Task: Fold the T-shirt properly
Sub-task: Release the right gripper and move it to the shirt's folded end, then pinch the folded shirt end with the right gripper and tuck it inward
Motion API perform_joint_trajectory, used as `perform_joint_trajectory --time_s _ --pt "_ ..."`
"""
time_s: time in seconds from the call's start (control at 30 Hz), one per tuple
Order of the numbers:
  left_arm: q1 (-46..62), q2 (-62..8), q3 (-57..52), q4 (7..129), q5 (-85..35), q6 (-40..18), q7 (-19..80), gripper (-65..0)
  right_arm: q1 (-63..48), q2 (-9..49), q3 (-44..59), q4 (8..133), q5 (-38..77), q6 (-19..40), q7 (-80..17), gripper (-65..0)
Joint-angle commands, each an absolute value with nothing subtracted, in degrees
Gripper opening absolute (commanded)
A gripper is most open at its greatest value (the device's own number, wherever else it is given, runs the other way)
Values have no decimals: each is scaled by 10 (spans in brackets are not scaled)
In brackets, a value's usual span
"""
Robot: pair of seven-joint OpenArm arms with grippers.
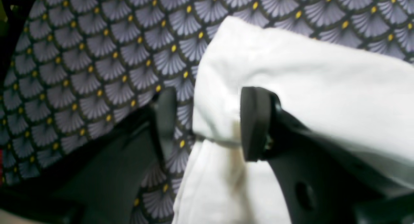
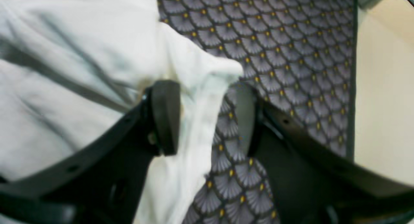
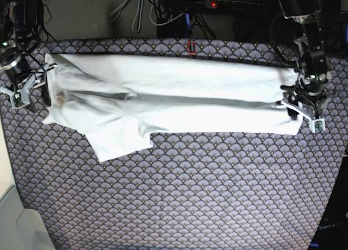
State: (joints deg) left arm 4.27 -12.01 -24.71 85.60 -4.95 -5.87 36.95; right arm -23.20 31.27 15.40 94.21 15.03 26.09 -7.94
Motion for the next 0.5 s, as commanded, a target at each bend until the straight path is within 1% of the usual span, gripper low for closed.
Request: perform_joint_trajectory --time_s 0.0,0.07,0.13,0.17,0.23,0.33,0.4,0.47 --pt "36 -127 -248 869 -50 -58 375 -338 -218 326 153 973 160 260 -60 -355" --pt "34 -128 -248 868 -50 -58 393 -337 -189 326 120 997 160 260 -91 -355" --pt "34 -128 -248 868 -50 -58 403 -329 -135 326 81 1007 160 261 -153 -355" --pt "34 -128 -248 868 -50 -58 403 -317 -100 326 58 1005 160 271 -186 -355" --pt "36 -126 -248 868 -50 -58 403 -278 -35 321 23 991 160 318 -246 -356" --pt "37 -124 -248 864 -50 -58 403 -226 60 288 -17 947 160 382 -319 -356" --pt "37 -124 -248 865 -50 -58 403 -222 116 267 -30 905 159 400 -347 -356" --pt "37 -124 -248 864 -50 -58 403 -222 162 255 -46 852 159 400 -356 -356"
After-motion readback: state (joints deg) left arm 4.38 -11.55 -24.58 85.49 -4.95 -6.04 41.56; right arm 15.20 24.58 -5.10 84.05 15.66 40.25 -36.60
